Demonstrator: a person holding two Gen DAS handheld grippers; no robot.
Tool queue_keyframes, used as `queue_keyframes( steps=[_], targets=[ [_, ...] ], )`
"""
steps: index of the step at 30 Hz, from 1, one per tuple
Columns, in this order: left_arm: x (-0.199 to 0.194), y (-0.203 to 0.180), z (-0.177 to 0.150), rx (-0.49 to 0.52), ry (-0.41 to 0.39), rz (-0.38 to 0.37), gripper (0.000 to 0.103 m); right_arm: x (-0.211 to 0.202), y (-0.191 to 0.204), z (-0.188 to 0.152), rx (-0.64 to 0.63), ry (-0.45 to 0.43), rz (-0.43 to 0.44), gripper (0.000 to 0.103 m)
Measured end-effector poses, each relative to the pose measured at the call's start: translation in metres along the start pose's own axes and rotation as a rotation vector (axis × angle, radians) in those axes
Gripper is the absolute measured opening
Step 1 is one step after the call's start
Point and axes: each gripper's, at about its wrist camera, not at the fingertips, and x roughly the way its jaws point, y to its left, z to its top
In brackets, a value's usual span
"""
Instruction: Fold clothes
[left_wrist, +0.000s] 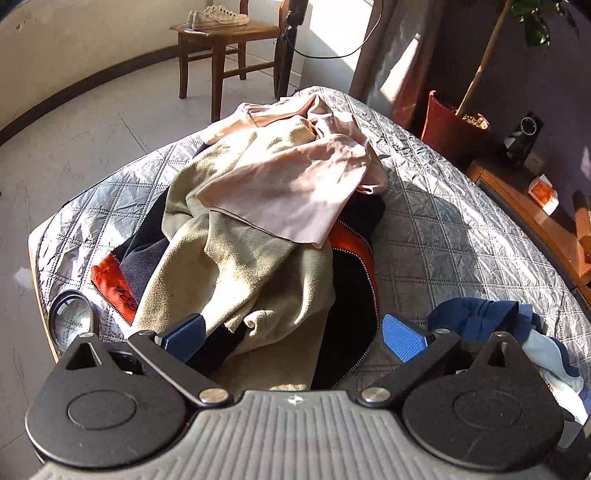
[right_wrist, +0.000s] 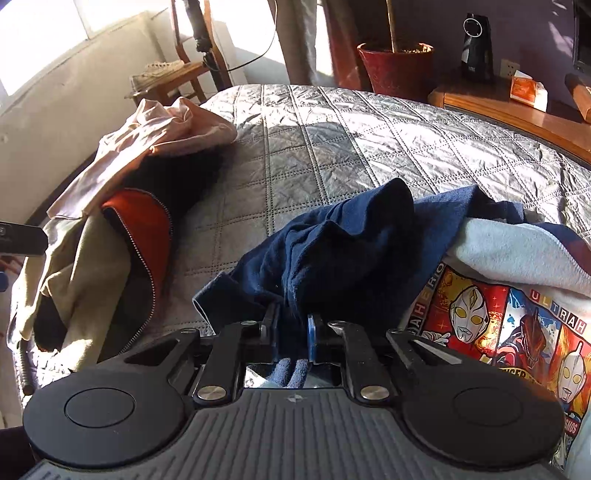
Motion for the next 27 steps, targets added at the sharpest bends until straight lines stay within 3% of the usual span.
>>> queue_keyframes(
  steps=[5, 7, 8, 9, 11, 14, 21, 23, 27],
  targets=[
    [0.001, 0.0, -0.002, -0.027, 0.02, 0.003, 0.102, -0.021, 0.001, 0.054, -0.062, -0.123, -0.081, 0.015],
    [0.002, -0.001, -0.003, -0.026, 0.024, -0.001, 0.102, -0.047, 0.004, 0.089, -0.081, -0.332, -0.074, 0.017],
    [0.003, -0.002, -0.004, -0.021, 0.028, -0.001, 0.102, -0.062, 0.004, 0.101, -0.069, -0.44, -0.062, 0.024],
    [0.004, -0.003, -0.004, -0.017, 0.034, -0.002, 0.102, -0.077, 0.004, 0.111, -0.051, -0.546, -0.049, 0.051],
    [0.005, -0.003, -0.004, -0.019, 0.047, -0.009, 0.102, -0.095, 0.0, 0.124, -0.031, -0.584, -0.096, 0.097],
    [0.005, -0.001, -0.004, -0.032, 0.058, -0.024, 0.102, -0.094, -0.017, 0.113, -0.058, -0.471, -0.168, 0.079],
    [0.005, -0.005, -0.007, -0.014, 0.057, -0.036, 0.102, -0.051, -0.074, 0.057, 0.03, -0.16, -0.365, 0.062],
    [0.006, -0.01, -0.009, 0.009, 0.062, -0.038, 0.102, -0.039, -0.077, 0.049, 0.003, -0.119, -0.391, 0.059],
    [0.007, -0.016, -0.012, 0.04, 0.061, -0.038, 0.102, -0.027, -0.079, 0.047, 0.008, -0.104, -0.252, 0.058]
  ],
)
